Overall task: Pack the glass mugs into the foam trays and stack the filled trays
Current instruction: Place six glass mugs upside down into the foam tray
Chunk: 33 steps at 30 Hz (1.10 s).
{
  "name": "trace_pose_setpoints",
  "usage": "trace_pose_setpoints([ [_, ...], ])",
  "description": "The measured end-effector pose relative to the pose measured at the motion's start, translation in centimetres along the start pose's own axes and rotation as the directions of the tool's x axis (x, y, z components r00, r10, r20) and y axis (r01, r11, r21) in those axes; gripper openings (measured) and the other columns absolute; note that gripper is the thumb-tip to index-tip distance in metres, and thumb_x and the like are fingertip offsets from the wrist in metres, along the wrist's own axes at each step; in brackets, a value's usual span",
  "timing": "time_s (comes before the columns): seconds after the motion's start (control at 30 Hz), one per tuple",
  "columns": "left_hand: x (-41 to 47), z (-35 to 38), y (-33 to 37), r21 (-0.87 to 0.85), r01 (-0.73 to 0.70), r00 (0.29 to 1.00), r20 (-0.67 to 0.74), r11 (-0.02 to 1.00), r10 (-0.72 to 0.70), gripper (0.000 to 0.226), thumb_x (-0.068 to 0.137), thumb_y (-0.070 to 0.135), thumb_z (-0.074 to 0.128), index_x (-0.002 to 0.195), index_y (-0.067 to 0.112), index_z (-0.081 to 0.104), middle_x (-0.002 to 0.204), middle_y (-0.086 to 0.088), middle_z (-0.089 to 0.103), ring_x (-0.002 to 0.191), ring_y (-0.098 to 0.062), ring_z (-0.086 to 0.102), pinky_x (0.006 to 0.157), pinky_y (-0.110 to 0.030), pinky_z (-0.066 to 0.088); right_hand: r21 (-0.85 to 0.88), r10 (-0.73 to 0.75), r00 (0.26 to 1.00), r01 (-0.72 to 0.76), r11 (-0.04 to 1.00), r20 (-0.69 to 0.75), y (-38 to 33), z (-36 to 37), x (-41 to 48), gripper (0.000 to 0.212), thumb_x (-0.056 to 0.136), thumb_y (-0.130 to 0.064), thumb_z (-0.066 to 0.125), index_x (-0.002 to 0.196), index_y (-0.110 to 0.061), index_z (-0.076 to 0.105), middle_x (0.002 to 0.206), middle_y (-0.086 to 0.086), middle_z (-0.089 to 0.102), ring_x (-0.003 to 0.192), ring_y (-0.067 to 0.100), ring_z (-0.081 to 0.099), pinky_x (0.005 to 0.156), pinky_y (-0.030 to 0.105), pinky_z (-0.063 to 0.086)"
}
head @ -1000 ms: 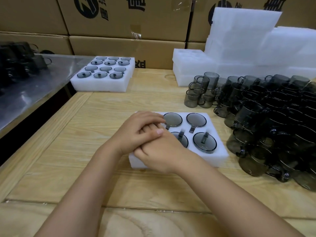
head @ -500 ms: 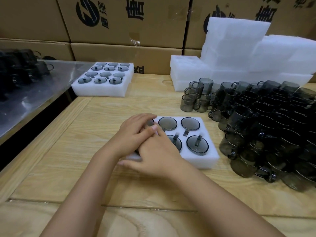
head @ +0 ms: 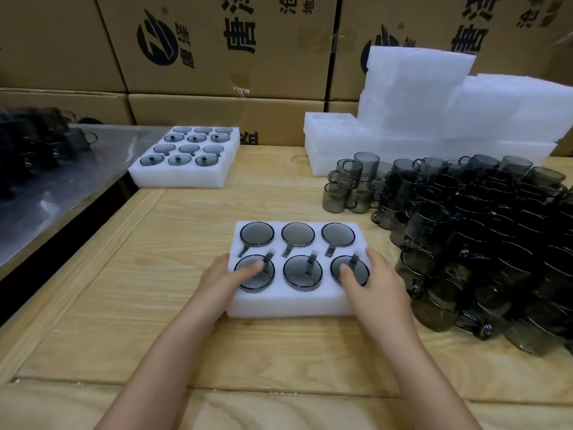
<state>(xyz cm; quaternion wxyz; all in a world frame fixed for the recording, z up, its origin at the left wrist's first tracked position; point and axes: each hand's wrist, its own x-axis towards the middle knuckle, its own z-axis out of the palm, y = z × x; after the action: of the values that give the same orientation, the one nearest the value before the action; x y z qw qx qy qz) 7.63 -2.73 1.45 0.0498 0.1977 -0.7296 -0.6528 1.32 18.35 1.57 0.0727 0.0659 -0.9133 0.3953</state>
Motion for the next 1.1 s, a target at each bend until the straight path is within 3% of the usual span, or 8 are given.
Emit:
trace_pose_setpoints([
  [0.23,1.4,-1.2,0.9,-0.362,-0.076,0.991,-0.129,0.929,0.031,0.061,0.054,0.011,0.065,0.114,-0.001,0.06,0.102,-0.018,0.069,0.089,-0.033,0.065,0.076,-0.037,0.049,0.448,0.021,0.999,0.0,0.894,-0.04,-0.7,1.2,1.2,0.044,0.087,-0.029,0.062,0.129,-0.025,0.051,0.131,-0.01,0.054,0.12,0.01,0.048,0.094,0.023,0.035],
  [0.33,2.7,-2.5,1.8,-0.475,-0.039,0.988,-0.148,0.879,-0.036,0.053,0.053,0.009,0.057,0.104,-0.004,0.063,0.093,-0.018,0.064,0.083,-0.031,0.06,0.07,-0.035,0.045,0.817,0.013,0.996,-0.077,0.571,0.085,-2.1,1.2,2.9,0.037,0.075,-0.03,0.061,0.112,-0.03,0.059,0.114,-0.01,0.066,0.107,0.015,0.06,0.09,0.03,0.048],
  [0.43,3.9,-3.5,2.7,-0.514,-0.066,0.989,-0.148,0.855,-0.012,0.032,0.063,0.011,0.059,0.093,0.007,0.067,0.087,-0.011,0.068,0.076,-0.028,0.064,0.061,-0.03,0.049,0.933,-0.091,0.948,-0.279,0.228,0.306,-3.3,2.1,4.7,0.051,0.072,-0.021,0.063,0.119,-0.037,0.053,0.118,-0.004,0.067,0.108,0.021,0.063,0.089,0.042,0.049],
  [0.53,5.2,-3.9,3.2,-0.65,-0.13,0.98,-0.197,0.749,0.0,0.024,0.087,0.026,0.056,0.103,0.014,0.068,0.095,-0.004,0.074,0.084,-0.021,0.071,0.064,-0.029,0.057,0.928,-0.086,0.926,-0.36,0.099,0.369,-3.7,3.9,5.8,0.052,0.082,-0.015,0.055,0.128,-0.037,0.048,0.12,-0.001,0.066,0.107,0.025,0.062,0.083,0.045,0.049],
  [0.67,6.1,-1.1,3.4,-0.825,-0.161,0.963,-0.25,0.541,-0.096,0.04,0.091,0.044,0.056,0.124,0.022,0.056,0.118,0.0,0.068,0.103,-0.017,0.067,0.067,-0.032,0.058,0.952,-0.024,0.953,-0.302,0.043,0.303,-4.9,6.2,6.9,0.051,0.088,-0.01,0.052,0.133,-0.033,0.047,0.116,0.001,0.067,0.1,0.023,0.063,0.074,0.04,0.05],
  [0.93,10.1,0.5,4.9,-0.701,-0.156,0.928,-0.345,0.696,-0.14,0.06,0.079,0.017,0.075,0.131,0.02,0.046,0.116,-0.004,0.068,0.1,-0.024,0.068,0.068,-0.043,0.058,0.961,-0.082,0.961,-0.27,-0.055,0.265,-4.9,9.3,8.8,0.051,0.089,-0.032,0.051,0.139,-0.026,0.041,0.133,0.006,0.057,0.118,0.023,0.056,0.092,0.045,0.045],
  [1.0,12.0,-0.7,6.2,-0.723,-0.17,0.927,-0.347,0.67,-0.14,0.061,0.078,0.016,0.075,0.131,0.021,0.046,0.116,-0.004,0.068,0.1,-0.024,0.068,0.066,-0.042,0.059,0.959,-0.071,0.957,-0.281,0.025,0.282,-5.0,10.2,9.0,0.048,0.094,-0.043,0.039,0.138,-0.025,0.043,0.137,0.006,0.053,0.111,0.019,0.056,0.085,0.035,0.046],
  [1.1,16.3,-3.3,8.6,-0.772,-0.146,0.924,-0.331,0.619,-0.193,0.064,0.08,0.02,0.073,0.135,0.02,0.04,0.119,-0.007,0.065,0.099,-0.025,0.067,0.071,-0.046,0.059,0.906,-0.02,0.959,-0.262,0.333,0.284,-4.7,11.7,8.3,0.047,0.088,-0.051,0.042,0.13,-0.03,0.041,0.128,0.002,0.056,0.099,0.014,0.058,0.083,0.032,0.047],
])
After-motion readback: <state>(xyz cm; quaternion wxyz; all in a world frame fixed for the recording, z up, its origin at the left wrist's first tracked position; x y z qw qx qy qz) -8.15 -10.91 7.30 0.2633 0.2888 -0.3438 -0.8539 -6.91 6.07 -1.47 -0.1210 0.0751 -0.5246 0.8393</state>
